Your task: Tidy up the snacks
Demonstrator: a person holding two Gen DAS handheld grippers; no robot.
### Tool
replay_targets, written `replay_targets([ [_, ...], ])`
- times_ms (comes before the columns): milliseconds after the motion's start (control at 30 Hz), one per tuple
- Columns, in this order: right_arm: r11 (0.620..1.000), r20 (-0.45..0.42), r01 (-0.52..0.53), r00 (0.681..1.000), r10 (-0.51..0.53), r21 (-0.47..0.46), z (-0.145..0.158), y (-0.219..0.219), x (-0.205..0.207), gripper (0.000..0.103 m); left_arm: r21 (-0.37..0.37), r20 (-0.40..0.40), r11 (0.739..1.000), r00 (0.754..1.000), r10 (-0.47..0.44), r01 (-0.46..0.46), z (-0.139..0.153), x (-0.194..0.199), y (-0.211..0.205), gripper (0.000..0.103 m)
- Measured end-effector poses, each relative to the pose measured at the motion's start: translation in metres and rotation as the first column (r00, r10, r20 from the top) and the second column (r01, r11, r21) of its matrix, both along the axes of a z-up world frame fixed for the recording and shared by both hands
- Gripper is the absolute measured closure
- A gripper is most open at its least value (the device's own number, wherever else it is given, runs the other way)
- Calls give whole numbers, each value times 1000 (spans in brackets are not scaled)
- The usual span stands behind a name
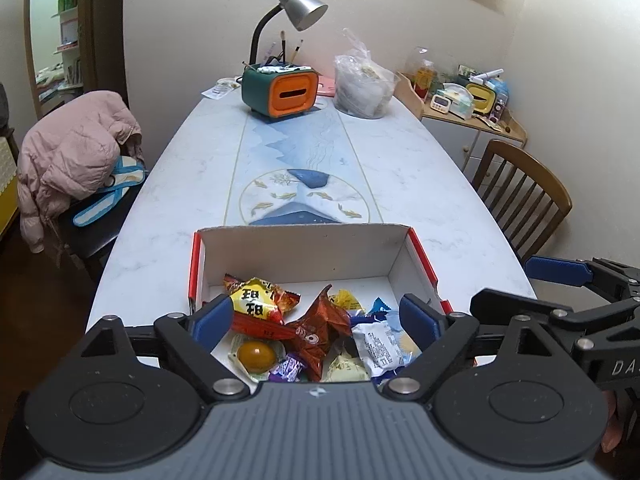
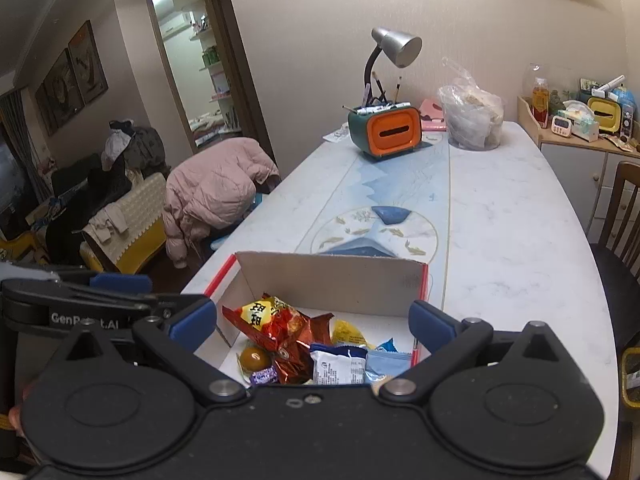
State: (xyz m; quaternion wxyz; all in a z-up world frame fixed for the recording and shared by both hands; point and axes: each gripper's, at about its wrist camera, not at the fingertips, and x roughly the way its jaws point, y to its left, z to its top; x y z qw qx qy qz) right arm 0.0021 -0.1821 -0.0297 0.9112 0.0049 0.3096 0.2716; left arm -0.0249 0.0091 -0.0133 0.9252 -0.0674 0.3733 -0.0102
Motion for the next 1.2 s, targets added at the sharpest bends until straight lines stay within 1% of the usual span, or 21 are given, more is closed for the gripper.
replay_targets([
  [167, 1000, 6, 0, 1000, 0, -7, 1, 6, -4, 0, -14, -9, 1000, 1000, 22, -22, -2, -6, 4, 13],
  [267, 1000, -31, 13, 999, -13, -10, -2, 8, -3, 0, -11, -8, 999, 999, 36, -36, -2, -10, 5, 13],
  [400, 999, -62, 32, 998, -31, 21, -5, 6, -3, 0, 11, 3, 999, 999, 50, -50, -1, -14, 5, 13],
  [667, 1000, -41, 24, 999, -24, 5, -8, 13, -11, 0, 22, 6, 999, 999, 42, -42, -1, -17, 4, 13],
  [833, 999, -21, 40, 999, -40, 0, -7, 14, -16, 0, 23, 5, 999, 999, 37, -37, -1, -18, 3, 13],
  [1067, 999, -17, 38, 999, -38, 2, -7, 17, -16, 0, 22, -3, 999, 999, 37, -37, -3, -17, 5, 13],
  [1200, 998, -31, 57, 998, -57, 6, -8, 17, -16, 0, 20, -14, 999, 999, 31, -31, -6, -16, 5, 13],
])
